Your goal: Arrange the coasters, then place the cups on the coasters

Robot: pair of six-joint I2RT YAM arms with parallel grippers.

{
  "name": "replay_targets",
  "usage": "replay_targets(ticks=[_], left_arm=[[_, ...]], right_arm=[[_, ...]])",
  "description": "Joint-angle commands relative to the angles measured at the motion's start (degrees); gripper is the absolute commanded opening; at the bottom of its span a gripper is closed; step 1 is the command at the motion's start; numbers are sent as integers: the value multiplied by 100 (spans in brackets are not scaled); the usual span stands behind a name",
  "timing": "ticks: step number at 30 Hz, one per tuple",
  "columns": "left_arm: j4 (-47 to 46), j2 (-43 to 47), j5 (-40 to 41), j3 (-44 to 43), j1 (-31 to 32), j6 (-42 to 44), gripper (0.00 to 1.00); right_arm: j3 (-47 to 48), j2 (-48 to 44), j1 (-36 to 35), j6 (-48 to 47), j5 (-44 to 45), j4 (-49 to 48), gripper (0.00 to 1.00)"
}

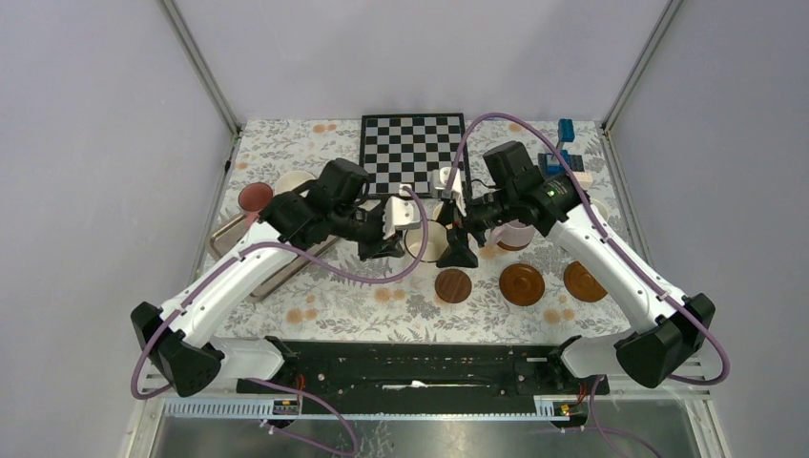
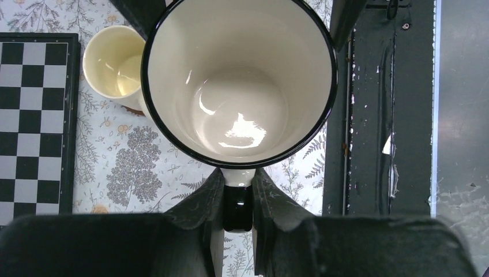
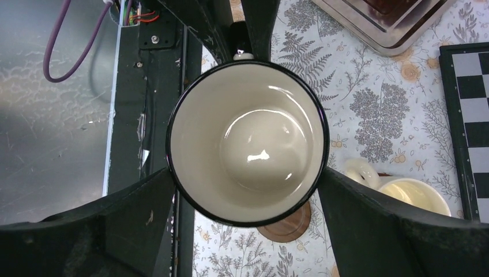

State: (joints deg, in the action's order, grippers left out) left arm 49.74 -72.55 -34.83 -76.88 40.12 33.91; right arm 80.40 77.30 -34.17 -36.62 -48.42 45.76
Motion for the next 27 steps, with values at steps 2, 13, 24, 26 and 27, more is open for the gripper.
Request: replay_targets(ticks=[2,13,24,26,27], left_arm=[[-949,-31,-321,-521,93,-149,0],[-1221,-92,-511,-410,88,-683,0],[-1412,-317,-711,-492,93,-865,0],[-1423,-409,-756,-568,90,-860,0],[-1433,-455,-787,-599,100,-860,0]], right_arm=[[393,99,-194,-322,-215,128,100],[291,17,-248,-767,-237,350,100],[189,1,-247,-666,-380,254,100],[154,4,-247,-696,-395,296,100],[135,-3,-248,-693,-396,283,100]])
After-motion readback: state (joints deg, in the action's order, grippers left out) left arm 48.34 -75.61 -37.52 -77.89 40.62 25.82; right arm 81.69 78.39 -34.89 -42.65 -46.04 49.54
